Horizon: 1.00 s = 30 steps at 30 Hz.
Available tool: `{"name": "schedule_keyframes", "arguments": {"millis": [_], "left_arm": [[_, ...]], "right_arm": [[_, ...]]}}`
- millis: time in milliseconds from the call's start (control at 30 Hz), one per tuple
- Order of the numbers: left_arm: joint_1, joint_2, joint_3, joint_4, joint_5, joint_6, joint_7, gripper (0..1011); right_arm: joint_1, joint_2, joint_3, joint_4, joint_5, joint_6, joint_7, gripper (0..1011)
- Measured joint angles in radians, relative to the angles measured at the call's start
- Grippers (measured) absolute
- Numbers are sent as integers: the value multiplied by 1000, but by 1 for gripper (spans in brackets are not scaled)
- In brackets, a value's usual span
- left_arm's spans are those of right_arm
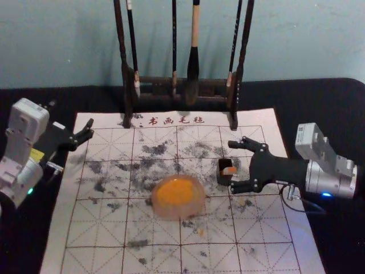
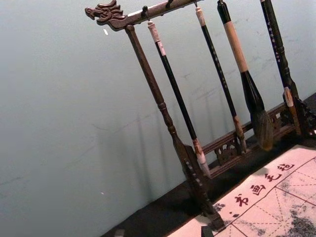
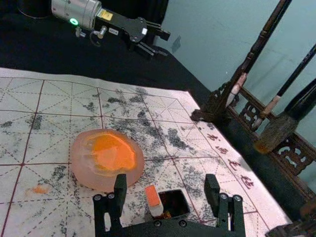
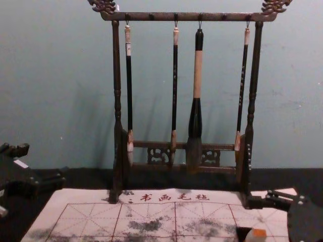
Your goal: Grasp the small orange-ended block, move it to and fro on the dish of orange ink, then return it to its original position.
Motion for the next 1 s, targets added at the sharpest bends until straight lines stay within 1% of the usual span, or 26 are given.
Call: {"name": "schedule_keyframes", "arguments": {"millis": [367,733,1000], "left_arm": [[0,0,0,0,0,0,0,1001],[0,0,0,0,0,0,0,1001],[0,0,0,0,0,0,0,1001]], "right_arm": [[1,-5,-7,16,2,-3,21,1000],[-1,6,-11,11,8,-8,38,1000],[-5,13,-14,1,6,-8,37,1000]]}}
